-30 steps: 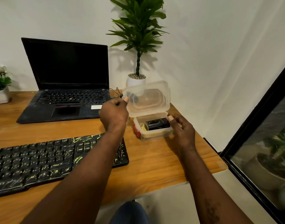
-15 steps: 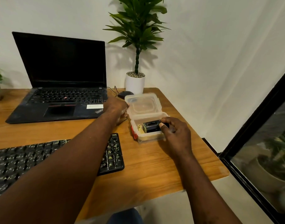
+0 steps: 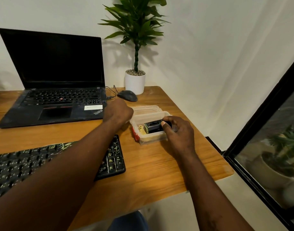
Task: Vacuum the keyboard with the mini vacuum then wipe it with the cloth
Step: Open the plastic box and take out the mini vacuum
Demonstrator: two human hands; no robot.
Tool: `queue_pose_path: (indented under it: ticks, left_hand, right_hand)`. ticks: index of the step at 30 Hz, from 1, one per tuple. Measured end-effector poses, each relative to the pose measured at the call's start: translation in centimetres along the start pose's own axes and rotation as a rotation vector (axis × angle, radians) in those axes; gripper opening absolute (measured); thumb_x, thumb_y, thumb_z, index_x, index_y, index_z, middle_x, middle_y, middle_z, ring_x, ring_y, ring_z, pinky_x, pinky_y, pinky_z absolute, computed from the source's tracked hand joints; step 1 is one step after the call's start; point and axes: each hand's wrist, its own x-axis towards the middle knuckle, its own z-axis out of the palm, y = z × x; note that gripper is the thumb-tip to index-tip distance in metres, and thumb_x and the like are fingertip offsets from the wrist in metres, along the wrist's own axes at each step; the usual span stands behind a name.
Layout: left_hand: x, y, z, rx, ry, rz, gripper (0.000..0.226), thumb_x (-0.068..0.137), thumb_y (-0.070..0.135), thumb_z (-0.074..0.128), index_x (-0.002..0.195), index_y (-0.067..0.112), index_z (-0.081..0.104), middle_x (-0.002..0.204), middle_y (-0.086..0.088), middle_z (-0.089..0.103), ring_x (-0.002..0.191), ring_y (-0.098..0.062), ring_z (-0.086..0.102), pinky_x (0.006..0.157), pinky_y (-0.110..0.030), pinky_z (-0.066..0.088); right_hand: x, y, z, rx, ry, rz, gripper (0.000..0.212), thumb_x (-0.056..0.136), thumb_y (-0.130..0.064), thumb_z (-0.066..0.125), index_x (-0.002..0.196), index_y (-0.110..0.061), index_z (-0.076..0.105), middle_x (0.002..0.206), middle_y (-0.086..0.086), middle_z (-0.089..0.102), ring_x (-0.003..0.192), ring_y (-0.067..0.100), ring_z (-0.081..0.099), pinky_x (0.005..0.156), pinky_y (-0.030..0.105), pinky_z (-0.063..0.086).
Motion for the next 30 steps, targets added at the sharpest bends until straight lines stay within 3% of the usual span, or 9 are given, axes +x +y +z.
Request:
queue_pose_path:
  ticks: [3,6,10,15,24,27,30]
  left_hand:
    - [-2.8,1.1,-1.1,-0.118,0.032,0.262,0.026,0.094,0.033,0.071,0.117,0.021,0.075,0.110,0.001,0.075,0.100,-0.019,0.068,0.085,-0.035,0.055]
    - [-4.7,2.4,-1.4,0.012,-0.158,0.439,0.039,0.089,0.054,0.071,0.119,0.030,0.073,0.120,0.002,0.071,0.110,-0.017,0.061,0.089,-0.041,0.056]
    - [-5.6,3.9,-1.7,0.369,-0.322,0.434,0.057,0.083,0.069,0.069,0.129,0.036,0.069,0.143,-0.002,0.049,0.139,-0.031,0.031,0.105,-0.053,0.036]
    - [-5.4,4.7,-1.1,0.483,-0.387,0.396,0.058,0.084,0.061,0.073,0.133,0.030,0.067,0.145,-0.005,0.043,0.140,-0.032,0.027,0.110,-0.057,0.029]
    - [-6.2,4.0,-1.0,0.370,-0.261,0.392,0.056,0.081,0.061,0.075,0.129,0.032,0.069,0.138,-0.003,0.050,0.135,-0.030,0.033,0.103,-0.055,0.036]
    - [-7.2,3.8,-1.6,0.270,-0.120,0.371,0.059,0.077,0.064,0.077,0.128,0.034,0.069,0.131,-0.001,0.058,0.128,-0.028,0.042,0.097,-0.050,0.039]
    - [-9.1,3.3,-2.3,0.152,0.051,0.388,0.057,0.079,0.058,0.078,0.129,0.034,0.068,0.123,0.002,0.067,0.119,-0.025,0.051,0.095,-0.047,0.044]
  right_hand:
    - [0.0,0.1,0.1,-0.030,0.009,0.004,0.023,0.093,-0.041,0.069,0.116,-0.038,0.070,0.121,-0.018,0.066,0.118,0.008,0.055,0.092,0.036,0.057]
    - [-0.1,-0.1,0.1,-0.045,0.023,0.021,0.026,0.093,-0.042,0.069,0.119,-0.038,0.070,0.124,-0.013,0.066,0.118,0.008,0.056,0.087,0.028,0.055]
    - [-0.4,-0.7,-0.1,-0.058,0.033,0.017,0.026,0.095,-0.036,0.070,0.121,-0.033,0.071,0.125,-0.010,0.068,0.117,0.010,0.057,0.080,0.019,0.047]
    - [-0.5,-0.9,-0.1,-0.043,0.041,0.023,0.025,0.095,-0.036,0.069,0.120,-0.034,0.071,0.125,-0.008,0.068,0.118,0.012,0.057,0.088,0.030,0.055]
    - [-0.5,-0.9,-0.2,-0.059,0.113,0.002,0.032,0.094,-0.043,0.069,0.124,-0.034,0.069,0.127,-0.009,0.067,0.118,0.013,0.057,0.088,0.032,0.054]
    - [-0.7,-1.1,-0.9,-0.046,0.283,-0.002,0.035,0.091,-0.043,0.069,0.123,-0.031,0.069,0.126,-0.008,0.064,0.120,0.013,0.050,0.085,0.033,0.051]
    - [-1.0,-1.3,-1.1,-0.004,0.343,-0.046,0.031,0.091,-0.038,0.071,0.120,-0.026,0.068,0.121,-0.009,0.066,0.115,0.015,0.053,0.082,0.036,0.055]
